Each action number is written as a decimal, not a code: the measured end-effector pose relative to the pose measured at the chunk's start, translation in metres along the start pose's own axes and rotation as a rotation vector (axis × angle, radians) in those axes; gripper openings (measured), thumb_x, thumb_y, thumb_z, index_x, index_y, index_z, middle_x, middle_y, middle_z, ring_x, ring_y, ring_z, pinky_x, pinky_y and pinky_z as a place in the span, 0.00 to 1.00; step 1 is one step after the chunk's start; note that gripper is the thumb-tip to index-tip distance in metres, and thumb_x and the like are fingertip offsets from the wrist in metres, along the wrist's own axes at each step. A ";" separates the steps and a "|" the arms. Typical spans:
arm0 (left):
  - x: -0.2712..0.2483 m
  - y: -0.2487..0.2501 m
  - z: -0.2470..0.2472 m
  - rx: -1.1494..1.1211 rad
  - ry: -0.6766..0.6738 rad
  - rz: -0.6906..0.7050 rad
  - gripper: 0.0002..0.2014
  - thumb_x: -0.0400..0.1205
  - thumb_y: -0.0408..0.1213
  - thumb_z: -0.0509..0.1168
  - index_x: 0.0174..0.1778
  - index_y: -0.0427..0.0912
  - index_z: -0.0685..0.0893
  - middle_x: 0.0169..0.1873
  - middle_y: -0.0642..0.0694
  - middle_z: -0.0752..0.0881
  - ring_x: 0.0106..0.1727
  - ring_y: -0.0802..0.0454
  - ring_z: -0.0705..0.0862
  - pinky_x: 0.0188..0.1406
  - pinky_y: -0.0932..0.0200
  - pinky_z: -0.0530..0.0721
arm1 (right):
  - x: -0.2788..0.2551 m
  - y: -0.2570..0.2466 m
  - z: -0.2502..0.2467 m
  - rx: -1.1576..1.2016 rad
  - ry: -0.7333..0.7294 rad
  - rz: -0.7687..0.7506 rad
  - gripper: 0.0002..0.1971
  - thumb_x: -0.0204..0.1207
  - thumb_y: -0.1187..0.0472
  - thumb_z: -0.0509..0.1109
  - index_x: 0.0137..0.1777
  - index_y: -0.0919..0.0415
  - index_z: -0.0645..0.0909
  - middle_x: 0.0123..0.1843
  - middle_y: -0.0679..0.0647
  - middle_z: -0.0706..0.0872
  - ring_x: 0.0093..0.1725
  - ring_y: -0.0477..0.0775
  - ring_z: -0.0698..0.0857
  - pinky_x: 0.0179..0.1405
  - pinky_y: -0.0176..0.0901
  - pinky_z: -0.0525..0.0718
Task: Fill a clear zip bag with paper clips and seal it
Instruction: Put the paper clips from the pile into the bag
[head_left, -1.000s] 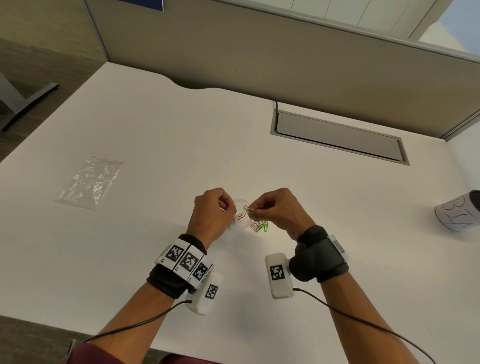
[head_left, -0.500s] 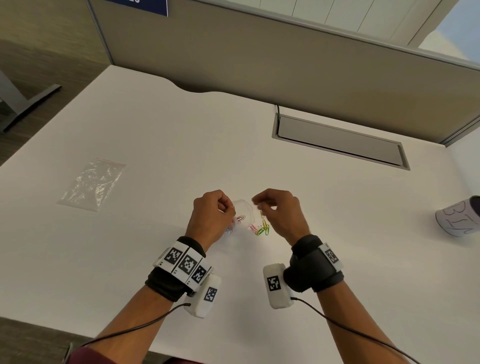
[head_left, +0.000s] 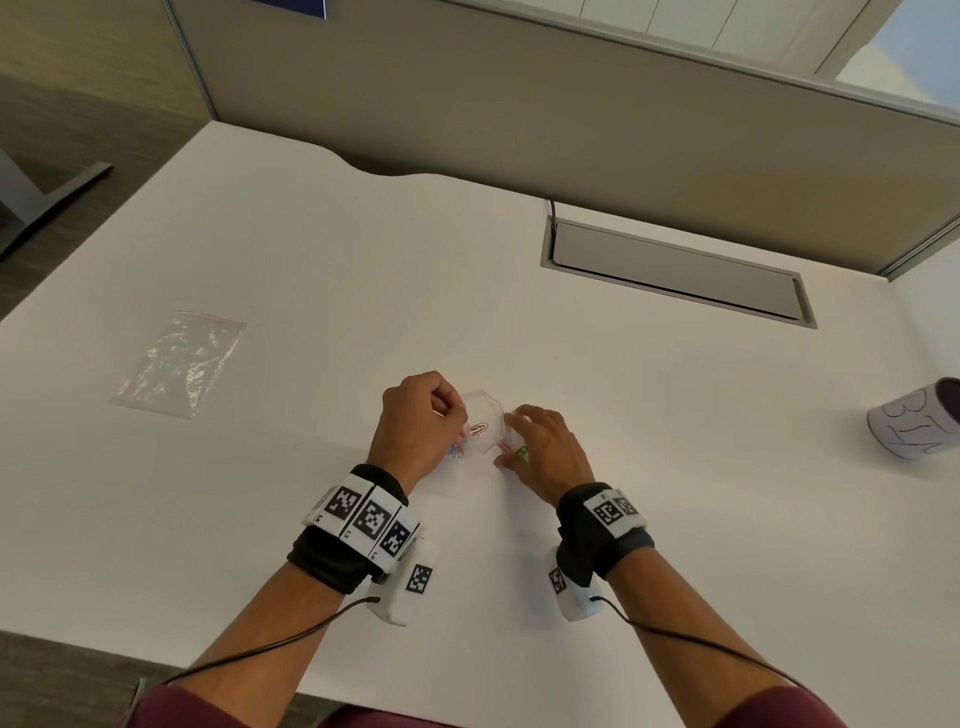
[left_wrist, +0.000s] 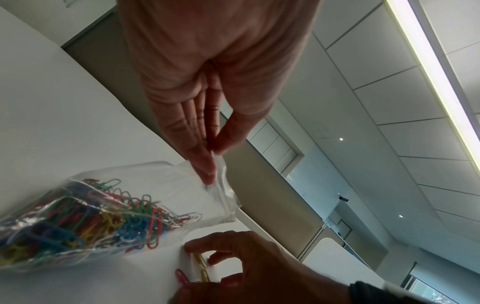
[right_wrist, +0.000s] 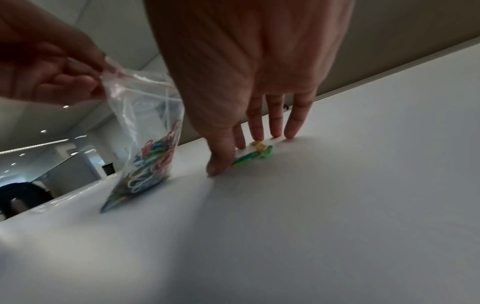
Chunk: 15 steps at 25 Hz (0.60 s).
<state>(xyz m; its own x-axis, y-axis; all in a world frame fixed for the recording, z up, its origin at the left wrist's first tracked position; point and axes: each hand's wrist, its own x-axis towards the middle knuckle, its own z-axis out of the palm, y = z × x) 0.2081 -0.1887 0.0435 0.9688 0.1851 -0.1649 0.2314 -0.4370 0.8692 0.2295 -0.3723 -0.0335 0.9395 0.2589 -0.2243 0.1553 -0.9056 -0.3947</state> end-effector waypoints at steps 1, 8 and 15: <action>0.000 0.000 -0.001 -0.001 0.001 -0.004 0.03 0.77 0.27 0.68 0.38 0.34 0.85 0.30 0.42 0.90 0.33 0.47 0.92 0.43 0.43 0.92 | -0.003 0.000 0.002 0.014 0.019 -0.018 0.23 0.73 0.56 0.74 0.68 0.59 0.78 0.71 0.55 0.79 0.71 0.61 0.74 0.63 0.54 0.80; 0.002 -0.002 0.000 0.006 0.000 -0.007 0.03 0.77 0.27 0.68 0.37 0.35 0.85 0.32 0.41 0.90 0.34 0.47 0.92 0.43 0.42 0.92 | -0.013 0.015 0.000 0.084 0.017 -0.003 0.28 0.72 0.60 0.75 0.73 0.56 0.76 0.70 0.56 0.79 0.69 0.60 0.74 0.63 0.51 0.78; 0.003 -0.002 0.002 0.016 -0.002 -0.010 0.04 0.77 0.28 0.68 0.36 0.37 0.84 0.32 0.41 0.90 0.33 0.46 0.92 0.42 0.43 0.92 | -0.003 0.005 0.014 0.108 0.180 -0.032 0.05 0.75 0.64 0.72 0.44 0.66 0.87 0.45 0.61 0.86 0.46 0.63 0.81 0.38 0.46 0.79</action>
<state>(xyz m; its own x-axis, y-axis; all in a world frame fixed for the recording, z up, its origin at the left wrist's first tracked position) 0.2108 -0.1896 0.0404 0.9666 0.1875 -0.1750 0.2428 -0.4489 0.8600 0.2234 -0.3730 -0.0471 0.9754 0.2143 -0.0511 0.1617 -0.8541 -0.4943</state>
